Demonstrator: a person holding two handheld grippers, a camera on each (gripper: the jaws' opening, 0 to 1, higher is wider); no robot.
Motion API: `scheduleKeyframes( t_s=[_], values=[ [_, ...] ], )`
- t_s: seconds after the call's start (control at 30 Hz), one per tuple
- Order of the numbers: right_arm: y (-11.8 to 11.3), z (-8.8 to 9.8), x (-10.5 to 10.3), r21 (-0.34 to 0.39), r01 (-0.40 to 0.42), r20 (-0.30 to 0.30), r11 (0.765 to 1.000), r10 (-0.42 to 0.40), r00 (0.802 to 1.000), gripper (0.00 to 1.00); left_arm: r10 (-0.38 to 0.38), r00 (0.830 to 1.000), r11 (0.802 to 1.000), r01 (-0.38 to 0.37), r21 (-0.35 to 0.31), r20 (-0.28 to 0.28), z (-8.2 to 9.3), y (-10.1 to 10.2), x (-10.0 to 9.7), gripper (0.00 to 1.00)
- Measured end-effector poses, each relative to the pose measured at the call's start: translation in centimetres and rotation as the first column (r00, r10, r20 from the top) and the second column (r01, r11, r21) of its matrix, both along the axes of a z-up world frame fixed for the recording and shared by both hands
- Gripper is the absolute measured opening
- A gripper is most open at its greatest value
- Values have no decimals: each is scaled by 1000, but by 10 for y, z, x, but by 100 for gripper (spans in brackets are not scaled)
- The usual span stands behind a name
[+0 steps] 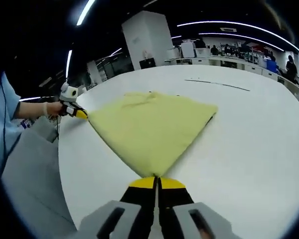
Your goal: Fold the garment on the visible template until the final outline fits inside the template.
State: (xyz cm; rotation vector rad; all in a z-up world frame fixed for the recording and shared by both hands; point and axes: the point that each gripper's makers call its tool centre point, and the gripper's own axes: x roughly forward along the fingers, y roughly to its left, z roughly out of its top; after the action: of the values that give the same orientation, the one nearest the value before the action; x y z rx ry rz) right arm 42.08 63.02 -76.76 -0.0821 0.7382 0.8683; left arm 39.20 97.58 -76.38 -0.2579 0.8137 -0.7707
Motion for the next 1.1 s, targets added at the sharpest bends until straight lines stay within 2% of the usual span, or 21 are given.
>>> scheduleKeyframes(
  t_s=[0.27, 0.57, 0.73, 0.8, 0.87, 1.1],
  values=[
    [-6, 8, -2, 6, -19, 26, 1000, 18, 1000, 0, 12, 1000, 1000, -12, -20, -5, 2, 2, -1, 0],
    [-12, 4, -18, -9, -50, 0, 999, 50, 999, 0, -12, 1000, 1000, 11, -24, -13, 2, -2, -15, 0],
    [-21, -1, -27, -11, -35, -17, 999, 35, 999, 0, -18, 1000, 999, 17, -39, -22, 0, -8, -29, 0],
    [-31, -7, -29, -41, -23, -29, 999, 21, 999, 0, -16, 1000, 999, 15, -38, -25, -2, -8, -32, 0],
    [-34, -4, -29, 6, 33, -49, 999, -32, 998, 0, -3, 1000, 999, 2, -49, -29, -1, -8, -34, 0],
    [-40, -1, -31, -8, 32, -29, 999, -32, 999, 0, -7, 1000, 999, 6, -35, -24, -2, -8, -31, 0]
  ],
)
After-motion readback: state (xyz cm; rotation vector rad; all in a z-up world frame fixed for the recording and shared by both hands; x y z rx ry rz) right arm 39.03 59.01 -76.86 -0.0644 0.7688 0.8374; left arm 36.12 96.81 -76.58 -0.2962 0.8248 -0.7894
